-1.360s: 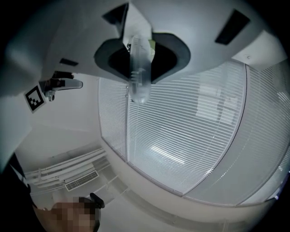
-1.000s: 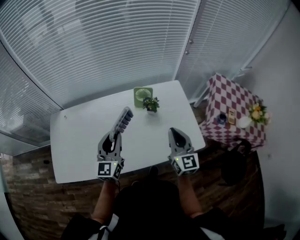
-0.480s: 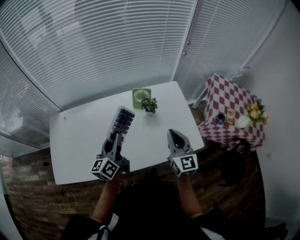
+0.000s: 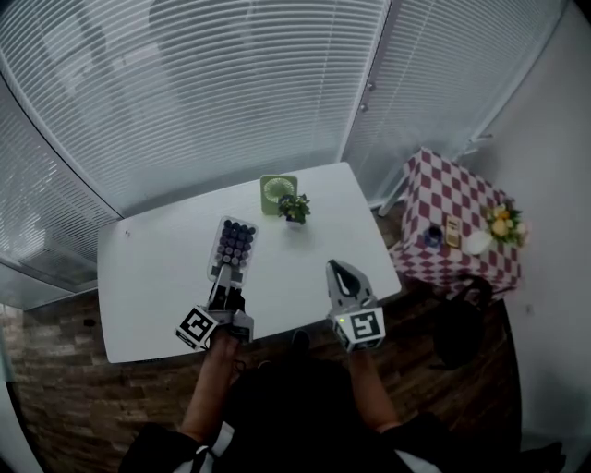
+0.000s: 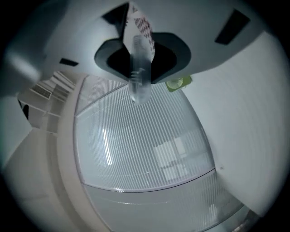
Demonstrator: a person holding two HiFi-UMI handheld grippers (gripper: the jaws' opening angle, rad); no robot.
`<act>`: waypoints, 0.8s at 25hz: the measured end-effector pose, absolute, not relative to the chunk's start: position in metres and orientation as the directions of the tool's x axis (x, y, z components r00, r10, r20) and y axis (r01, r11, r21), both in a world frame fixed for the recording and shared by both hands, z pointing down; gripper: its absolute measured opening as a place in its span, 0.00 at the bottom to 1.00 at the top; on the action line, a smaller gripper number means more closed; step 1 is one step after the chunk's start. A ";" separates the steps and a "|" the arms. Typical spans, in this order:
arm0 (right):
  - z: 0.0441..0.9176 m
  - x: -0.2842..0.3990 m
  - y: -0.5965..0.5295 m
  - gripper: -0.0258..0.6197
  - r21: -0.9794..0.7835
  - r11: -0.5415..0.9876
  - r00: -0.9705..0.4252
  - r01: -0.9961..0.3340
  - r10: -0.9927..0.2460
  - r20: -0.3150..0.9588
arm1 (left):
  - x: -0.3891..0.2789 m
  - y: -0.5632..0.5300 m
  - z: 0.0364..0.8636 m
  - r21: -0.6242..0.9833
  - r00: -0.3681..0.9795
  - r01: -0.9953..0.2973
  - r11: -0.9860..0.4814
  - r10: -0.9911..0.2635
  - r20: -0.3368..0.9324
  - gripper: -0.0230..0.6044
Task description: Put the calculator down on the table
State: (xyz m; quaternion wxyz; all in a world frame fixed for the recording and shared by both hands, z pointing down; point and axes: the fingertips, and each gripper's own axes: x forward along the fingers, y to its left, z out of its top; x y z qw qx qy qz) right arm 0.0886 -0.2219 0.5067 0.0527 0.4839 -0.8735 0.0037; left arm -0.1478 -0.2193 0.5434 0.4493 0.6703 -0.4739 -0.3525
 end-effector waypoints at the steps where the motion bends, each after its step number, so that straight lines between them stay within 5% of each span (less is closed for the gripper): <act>1: 0.506 0.089 -0.222 0.05 0.041 0.530 -0.525 -0.847 -0.846 0.095 | -0.147 -0.220 0.546 0.949 0.309 -0.284 -0.140 -0.950 -0.048 0.20; 5: 0.506 0.091 -0.224 0.05 0.051 0.522 -0.516 -0.851 -0.851 0.097 | -0.146 -0.222 0.554 0.975 0.316 -0.187 -0.121 -0.947 -0.056 0.20; 20: 0.506 0.090 -0.228 0.05 0.030 0.520 -0.516 -0.853 -0.852 0.092 | -0.144 -0.232 0.553 0.981 0.321 -0.159 -0.111 -0.945 -0.055 0.20</act>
